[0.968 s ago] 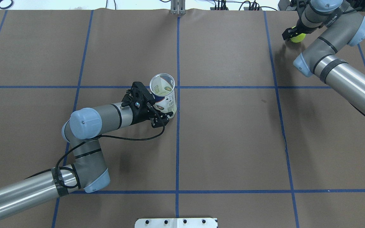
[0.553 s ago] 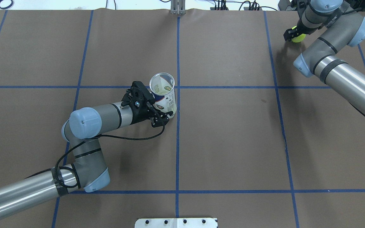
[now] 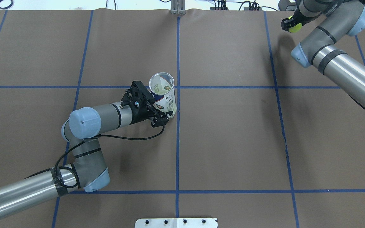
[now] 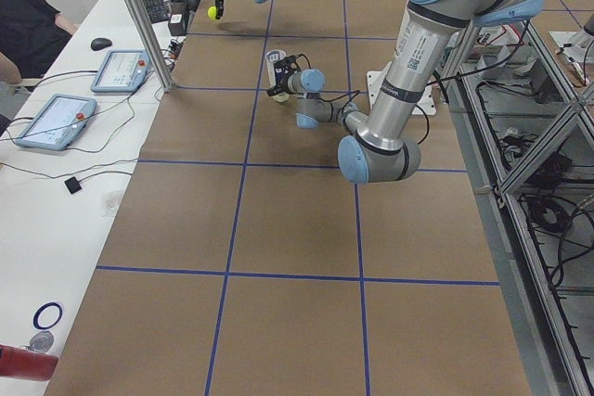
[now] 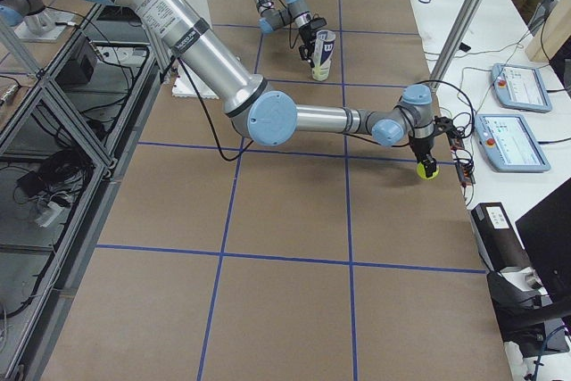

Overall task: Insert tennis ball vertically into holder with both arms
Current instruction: 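Lift the second ball and carry it over the can with the right gripper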

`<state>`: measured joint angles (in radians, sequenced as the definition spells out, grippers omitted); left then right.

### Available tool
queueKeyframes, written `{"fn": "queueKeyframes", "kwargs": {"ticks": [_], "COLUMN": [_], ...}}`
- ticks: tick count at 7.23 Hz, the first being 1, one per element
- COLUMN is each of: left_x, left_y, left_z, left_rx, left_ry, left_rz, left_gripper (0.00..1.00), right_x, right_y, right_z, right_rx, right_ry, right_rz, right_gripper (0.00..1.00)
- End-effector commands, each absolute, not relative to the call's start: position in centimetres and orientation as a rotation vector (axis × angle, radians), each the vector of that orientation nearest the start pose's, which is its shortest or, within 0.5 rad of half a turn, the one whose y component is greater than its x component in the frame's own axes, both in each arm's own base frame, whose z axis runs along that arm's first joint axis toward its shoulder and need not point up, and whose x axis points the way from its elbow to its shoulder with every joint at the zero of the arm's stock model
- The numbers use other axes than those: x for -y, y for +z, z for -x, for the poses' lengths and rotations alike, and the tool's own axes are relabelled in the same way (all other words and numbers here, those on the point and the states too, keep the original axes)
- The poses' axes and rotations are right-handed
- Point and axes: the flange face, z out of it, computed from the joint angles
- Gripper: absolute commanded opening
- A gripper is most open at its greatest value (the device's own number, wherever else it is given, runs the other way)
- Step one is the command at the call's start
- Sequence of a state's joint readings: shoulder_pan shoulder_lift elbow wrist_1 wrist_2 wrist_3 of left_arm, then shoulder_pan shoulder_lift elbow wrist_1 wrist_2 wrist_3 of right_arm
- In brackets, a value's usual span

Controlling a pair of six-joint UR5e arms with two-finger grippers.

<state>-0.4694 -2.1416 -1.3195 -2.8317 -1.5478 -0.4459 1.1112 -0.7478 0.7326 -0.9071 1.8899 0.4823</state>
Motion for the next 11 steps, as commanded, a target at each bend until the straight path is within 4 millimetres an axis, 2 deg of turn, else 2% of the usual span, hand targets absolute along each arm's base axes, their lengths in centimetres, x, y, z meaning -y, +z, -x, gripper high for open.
{"fn": "queueKeyframes", "kwargs": {"ticks": [1, 2, 4, 5, 6, 7, 8, 10, 11], "left_x": [43.7, 43.5, 43.6, 43.6, 43.6, 43.6, 43.6, 43.6, 43.6], "left_y": [29.3, 29.3, 29.4, 29.4, 29.3, 29.3, 29.4, 29.4, 29.4], "left_z": [-56.1, -55.9, -55.8, -55.9, -55.9, -55.9, -55.9, -55.9, -55.9], "left_rx": [-1.115, -1.116, -1.114, -1.115, -1.117, -1.116, -1.114, -1.115, -1.115], "left_ry": [0.491, 0.490, 0.489, 0.491, 0.489, 0.489, 0.491, 0.490, 0.490], "left_rz": [-1.167, -1.168, -1.168, -1.167, -1.167, -1.166, -1.166, -1.165, -1.165], "left_gripper": [0.99, 0.99, 0.99, 0.99, 0.99, 0.99, 0.99, 0.99, 0.99], "right_x": [80.2, 78.9, 76.0, 72.5, 67.4, 62.8, 60.1, 56.2, 54.7], "right_y": [37.5, 32.3, 23.9, 19.7, 15.0, 11.3, 8.4, 6.3, 5.4], "right_z": [26.4, 26.6, 26.7, 28.3, 30.9, 33.7, 35.6, 39.2, 40.0], "right_rx": [0.679, 0.691, 0.805, 0.859, 0.905, 0.968, 1.017, 1.055, 1.070], "right_ry": [-0.062, -0.065, -0.027, -0.030, -0.025, 0.007, 0.044, -0.004, -0.030], "right_rz": [-0.440, -0.417, -0.339, -0.285, -0.218, -0.187, -0.159, -0.135, -0.137], "right_gripper": [0.00, 0.00, 0.00, 0.00, 0.00, 0.00, 0.00, 0.00, 0.00]}}
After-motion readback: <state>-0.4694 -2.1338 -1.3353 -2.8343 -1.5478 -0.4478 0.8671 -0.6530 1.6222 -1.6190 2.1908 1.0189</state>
